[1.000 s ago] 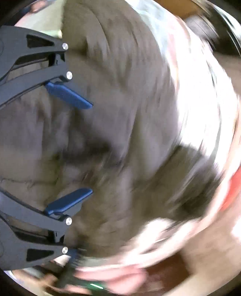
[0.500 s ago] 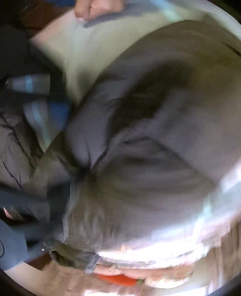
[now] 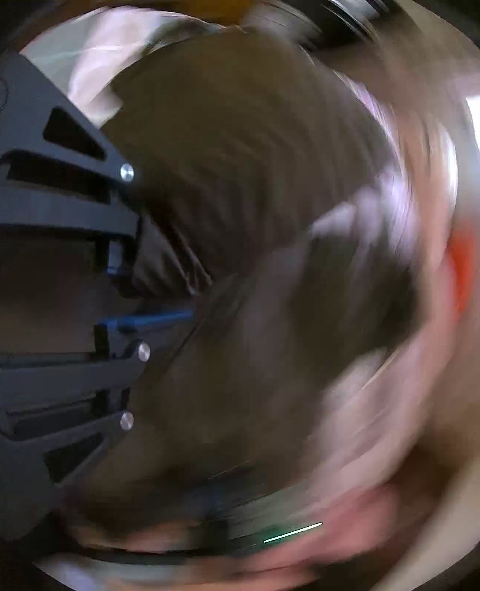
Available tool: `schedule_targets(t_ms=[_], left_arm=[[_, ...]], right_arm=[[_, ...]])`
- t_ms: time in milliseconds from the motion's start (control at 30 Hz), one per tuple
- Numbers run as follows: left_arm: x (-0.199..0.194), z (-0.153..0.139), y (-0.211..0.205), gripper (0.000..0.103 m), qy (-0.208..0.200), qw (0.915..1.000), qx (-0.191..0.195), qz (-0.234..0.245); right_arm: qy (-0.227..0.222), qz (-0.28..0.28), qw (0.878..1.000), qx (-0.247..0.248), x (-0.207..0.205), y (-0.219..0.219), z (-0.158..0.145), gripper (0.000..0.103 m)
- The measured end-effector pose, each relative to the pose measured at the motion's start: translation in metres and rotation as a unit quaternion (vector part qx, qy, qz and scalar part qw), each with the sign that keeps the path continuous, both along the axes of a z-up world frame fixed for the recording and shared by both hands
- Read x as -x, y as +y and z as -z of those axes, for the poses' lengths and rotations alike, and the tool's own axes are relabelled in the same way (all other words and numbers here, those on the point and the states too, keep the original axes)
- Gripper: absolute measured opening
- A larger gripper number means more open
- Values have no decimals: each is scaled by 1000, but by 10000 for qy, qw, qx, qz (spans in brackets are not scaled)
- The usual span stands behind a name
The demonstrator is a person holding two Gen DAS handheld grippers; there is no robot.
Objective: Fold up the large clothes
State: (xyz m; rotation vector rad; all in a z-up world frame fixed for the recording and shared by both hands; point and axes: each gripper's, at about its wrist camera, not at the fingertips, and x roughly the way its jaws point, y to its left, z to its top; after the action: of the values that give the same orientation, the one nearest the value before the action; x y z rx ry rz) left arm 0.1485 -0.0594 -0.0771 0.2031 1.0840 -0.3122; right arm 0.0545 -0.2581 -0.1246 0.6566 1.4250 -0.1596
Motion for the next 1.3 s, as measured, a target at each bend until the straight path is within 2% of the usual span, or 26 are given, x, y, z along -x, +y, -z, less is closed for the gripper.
schedule_targets(t_ms=[33,67,100,133,167,200,300,367,433,500,567,633,667,733,800,833,900,1000,1100,1167,1233,1267,1300], left_arm=[[14,10,-32,21,-3,9982,-350,485],[24,14,-50,27,-72,9955,-555,768],[33,14,-62,40,-167,9926,-727,958],[35,11,-64,48,-232,9922,-739,978],[35,5,-61,63,-284,9929,-632,966],[34,-3,-56,68,-287,9943,-433,934],[29,-22,-29,71,-302,9977,128,600],[19,-35,-1,74,-426,9982,416,52],[-2,-38,41,74,-260,9937,702,-831],[-11,-23,70,74,8,9853,794,-1512],[-22,1,90,71,372,9782,526,-1972],[-22,22,99,70,612,9752,192,-2120],[-23,31,101,70,726,9737,3,-2158],[-27,53,107,70,966,9688,-355,-2253],[-25,69,114,75,1188,9637,-535,-2332],[-30,80,118,77,1297,9589,-668,-2433],[-36,92,131,82,1466,9464,-667,-2800],[-38,102,151,82,1623,9298,-504,-3265],[-40,104,161,81,1515,9206,-783,-3514],[-39,103,170,78,1351,9131,-971,-3723],[-37,101,182,74,1231,9047,-909,-3977],[-36,99,188,72,1178,9016,-778,-4089],[-36,98,192,71,1155,8998,-635,-4159]], right_arm=[[27,61,10000,-58,1,-2,1,89],[38,88,9999,-112,1,-6,3,89],[31,104,9998,-167,0,-16,2,89],[-4,117,9997,-237,1,-16,0,89],[-37,105,9995,-279,-5,-24,1,89],[-101,102,9993,-331,-10,-25,-1,89],[-475,269,9963,-663,-7,-30,-14,89],[-682,341,9943,-751,-1,-33,-26,89],[-970,648,9901,-785,7,-39,-37,89],[-1031,979,9881,-583,17,-54,-43,89],[-1180,1263,9814,-838,18,-62,-43,89],[-1196,1143,9779,-1281,9,-63,-39,90],[-1089,852,9812,-1345,4,-54,-38,91],[-734,107,9921,-1008,-5,-32,-35,94],[-553,-369,9936,-913,-13,-7,-25,93],[-498,-603,9914,-1048,-15,6,-20,88],[-449,-856,9888,-1138,-19,23,-15,41],[-637,-1173,9877,-813,-32,51,-16,21],[-1176,-1401,9809,-661,-46,77,-30,11],[-1738,-1536,9703,-695,-54,88,-42,9],[-2555,-1688,9498,-642,-63,98,-60,7],[-2808,-1771,9423,-443,-68,103,-66,7],[-2886,-1788,9406,-41,-76,104,-67,7]])
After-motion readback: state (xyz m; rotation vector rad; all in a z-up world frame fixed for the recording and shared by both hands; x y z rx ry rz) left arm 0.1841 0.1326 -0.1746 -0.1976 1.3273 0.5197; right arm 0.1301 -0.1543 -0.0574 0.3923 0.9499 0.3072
